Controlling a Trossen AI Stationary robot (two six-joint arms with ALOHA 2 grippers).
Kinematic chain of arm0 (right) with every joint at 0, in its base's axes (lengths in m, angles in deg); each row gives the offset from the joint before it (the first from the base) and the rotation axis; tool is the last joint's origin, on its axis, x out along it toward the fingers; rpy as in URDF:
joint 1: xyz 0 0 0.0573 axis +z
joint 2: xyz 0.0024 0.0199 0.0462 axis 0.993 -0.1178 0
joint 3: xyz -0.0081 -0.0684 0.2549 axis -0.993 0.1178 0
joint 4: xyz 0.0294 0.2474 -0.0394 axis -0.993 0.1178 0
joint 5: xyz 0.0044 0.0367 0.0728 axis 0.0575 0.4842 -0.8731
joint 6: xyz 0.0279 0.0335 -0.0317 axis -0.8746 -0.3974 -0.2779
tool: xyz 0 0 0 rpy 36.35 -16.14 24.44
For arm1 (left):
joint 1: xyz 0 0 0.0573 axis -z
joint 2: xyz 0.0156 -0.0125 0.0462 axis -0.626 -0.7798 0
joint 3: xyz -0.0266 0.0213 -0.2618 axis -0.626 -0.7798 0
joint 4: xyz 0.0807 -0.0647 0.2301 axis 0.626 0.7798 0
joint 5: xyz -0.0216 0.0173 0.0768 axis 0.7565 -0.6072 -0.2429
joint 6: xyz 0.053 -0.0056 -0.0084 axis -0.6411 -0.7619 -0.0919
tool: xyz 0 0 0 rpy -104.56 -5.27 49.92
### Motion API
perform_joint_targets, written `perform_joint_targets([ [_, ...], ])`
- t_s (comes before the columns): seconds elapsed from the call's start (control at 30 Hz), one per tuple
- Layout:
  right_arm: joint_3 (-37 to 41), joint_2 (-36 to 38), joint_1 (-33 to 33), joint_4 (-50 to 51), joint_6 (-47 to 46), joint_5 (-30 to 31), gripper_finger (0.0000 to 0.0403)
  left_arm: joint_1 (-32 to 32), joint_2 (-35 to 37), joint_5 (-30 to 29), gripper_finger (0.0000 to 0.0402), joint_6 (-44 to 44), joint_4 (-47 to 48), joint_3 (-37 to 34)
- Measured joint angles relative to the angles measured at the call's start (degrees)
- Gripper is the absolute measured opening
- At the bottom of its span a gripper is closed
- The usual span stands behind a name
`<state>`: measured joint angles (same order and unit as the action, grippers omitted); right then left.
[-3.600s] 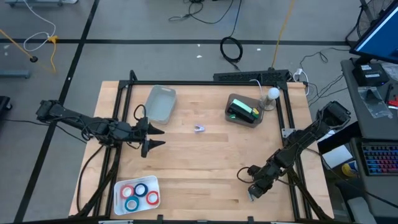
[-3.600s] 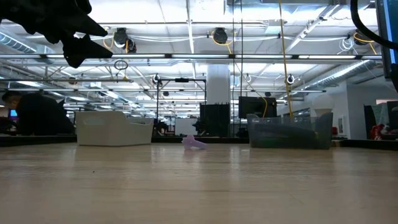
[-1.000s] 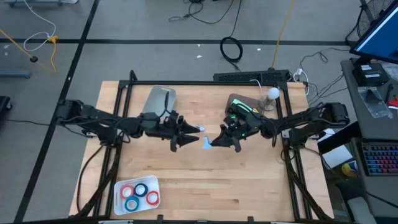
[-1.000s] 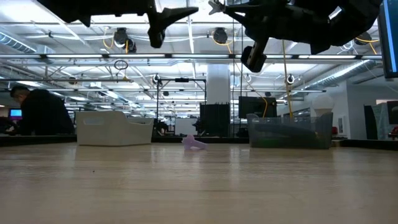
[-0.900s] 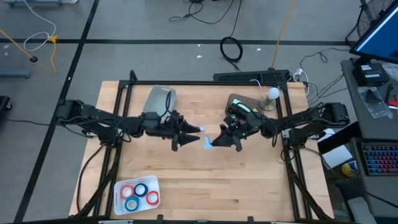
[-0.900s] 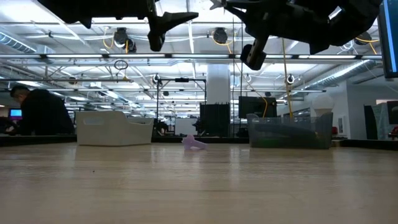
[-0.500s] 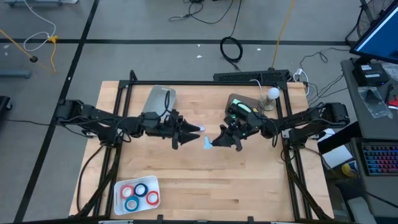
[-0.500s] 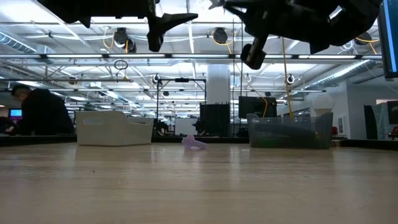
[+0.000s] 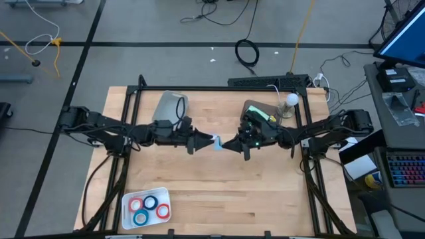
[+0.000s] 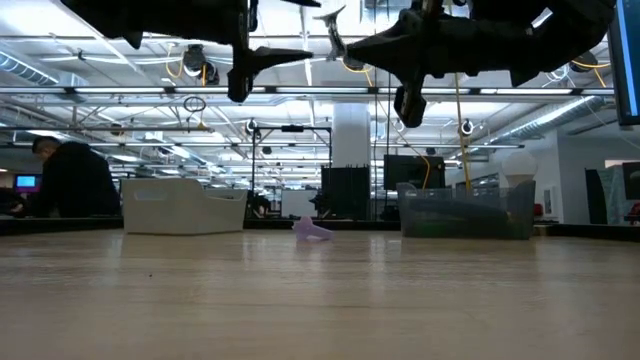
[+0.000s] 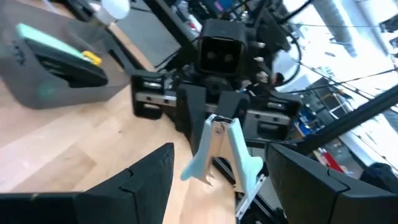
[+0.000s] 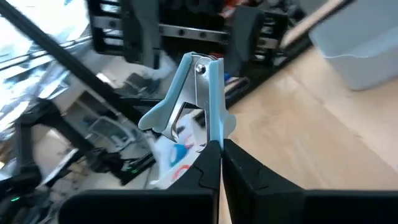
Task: Pick and place Stapler, Stapler remover, tape
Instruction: Put the light blue staple remover into the gray bin
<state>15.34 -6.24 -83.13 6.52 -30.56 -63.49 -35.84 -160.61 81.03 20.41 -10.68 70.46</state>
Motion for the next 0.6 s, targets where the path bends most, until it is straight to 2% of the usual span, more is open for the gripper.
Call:
perform_joint_targets([
  [0.17,-0.89,0.11,0.98,7.71,-0.91,4.79,0.0000,-1.55,0.00,-0.06,0.0257,0.90,1.09,-0.02],
  [0.33,-5.02,0.15,1.53,16.21,1.21,8.17,0.0000,-2.69,0.04,-0.66,0.0257,3.08,3.01,-0.02],
  [0.6,-12.55,0.20,1.53,30.22,5.17,10.10,0.0000,-2.90,0.07,-3.61,0.0257,5.10,6.61,-0.04],
])
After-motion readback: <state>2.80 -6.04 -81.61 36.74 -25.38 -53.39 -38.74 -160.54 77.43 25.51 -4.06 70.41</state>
